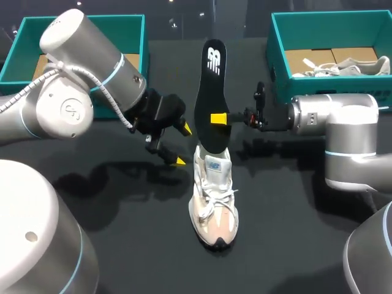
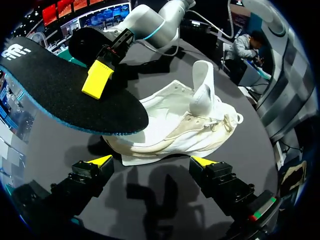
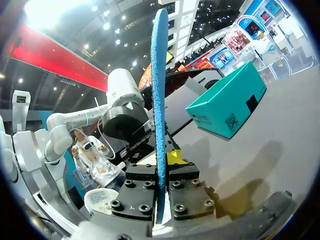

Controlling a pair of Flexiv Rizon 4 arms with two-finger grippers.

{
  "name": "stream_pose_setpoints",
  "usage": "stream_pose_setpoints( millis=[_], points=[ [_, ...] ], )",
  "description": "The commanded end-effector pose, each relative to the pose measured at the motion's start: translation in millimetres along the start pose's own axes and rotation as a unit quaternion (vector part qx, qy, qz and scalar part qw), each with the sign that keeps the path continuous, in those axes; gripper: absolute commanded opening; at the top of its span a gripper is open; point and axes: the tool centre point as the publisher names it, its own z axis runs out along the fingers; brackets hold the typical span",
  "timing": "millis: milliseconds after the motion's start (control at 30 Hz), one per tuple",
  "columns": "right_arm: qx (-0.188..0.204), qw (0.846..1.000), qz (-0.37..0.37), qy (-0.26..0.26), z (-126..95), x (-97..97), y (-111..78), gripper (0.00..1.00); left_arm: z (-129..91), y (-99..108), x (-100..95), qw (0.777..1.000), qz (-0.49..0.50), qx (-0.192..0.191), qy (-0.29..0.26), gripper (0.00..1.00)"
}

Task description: Take the shoe out of the shoebox, open the shoe tongue, remove and reinsert the insole, then place the shoe into the shoebox

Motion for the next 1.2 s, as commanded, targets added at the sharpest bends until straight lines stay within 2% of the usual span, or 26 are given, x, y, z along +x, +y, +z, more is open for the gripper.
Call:
stream_pose_setpoints(
  millis=[33,700,1200],
  points=[
    [-0.001,1.0,-0.004,0.003,2.9,-2.7,-2.0,0.0,8.6,0.9,-2.6,1.0,-0.003,-0.003,-0.004,1.0],
    [-0.013,0.999,-0.03,0.01,1.5,3.2,-5.9,0.0,23.1,0.6,-4.2,0.999,-0.008,-0.022,-0.022,1.0],
    [-0.02,0.999,-0.035,-0.009,4.9,6.3,-7.9,0.0,25.6,0.5,-5.4,0.999,-0.008,-0.03,-0.027,1.0]
  ],
)
